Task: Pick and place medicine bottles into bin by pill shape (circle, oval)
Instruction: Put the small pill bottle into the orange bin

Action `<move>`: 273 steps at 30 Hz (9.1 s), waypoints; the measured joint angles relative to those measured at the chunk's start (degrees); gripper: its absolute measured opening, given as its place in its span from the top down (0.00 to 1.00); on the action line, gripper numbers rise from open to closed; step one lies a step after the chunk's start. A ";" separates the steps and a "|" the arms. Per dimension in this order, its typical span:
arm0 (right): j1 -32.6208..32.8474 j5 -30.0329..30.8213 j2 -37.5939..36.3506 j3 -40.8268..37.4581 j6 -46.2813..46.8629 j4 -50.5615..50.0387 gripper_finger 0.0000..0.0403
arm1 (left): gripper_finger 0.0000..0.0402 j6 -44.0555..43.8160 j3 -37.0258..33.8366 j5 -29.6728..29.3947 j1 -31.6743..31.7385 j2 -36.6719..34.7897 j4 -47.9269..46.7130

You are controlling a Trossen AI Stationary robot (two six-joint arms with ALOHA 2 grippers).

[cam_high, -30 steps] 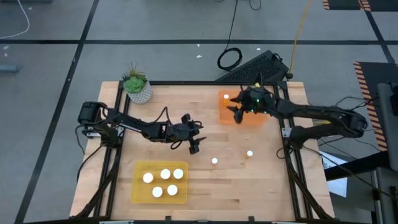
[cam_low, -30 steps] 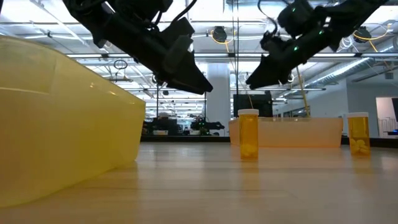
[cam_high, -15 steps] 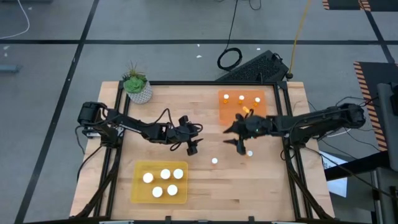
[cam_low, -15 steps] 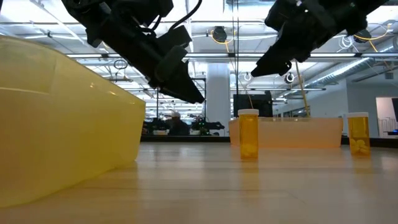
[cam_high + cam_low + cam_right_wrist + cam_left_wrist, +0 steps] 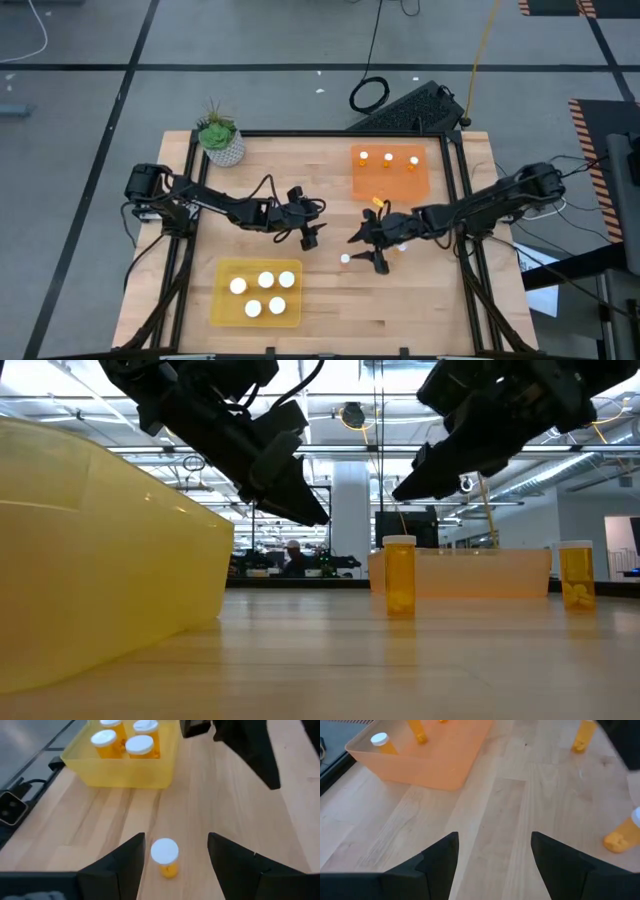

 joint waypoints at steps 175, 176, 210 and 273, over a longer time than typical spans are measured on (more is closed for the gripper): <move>-45.13 -8.95 -6.66 -8.79 -10.30 -2.77 0.49 | 0.38 0.06 -0.04 0.20 -0.22 0.00 1.94; -45.13 -8.94 -7.60 -8.79 -9.97 -3.37 0.49 | 0.38 0.08 -0.04 0.20 -0.22 0.00 1.93; -14.49 -2.86 -36.98 -8.83 3.06 -40.39 0.50 | 0.38 -0.13 -0.04 0.20 -0.22 -0.01 2.02; 8.51 1.43 -37.42 -18.29 14.58 -32.18 0.50 | 0.38 0.08 -0.02 0.22 -0.24 -0.02 2.04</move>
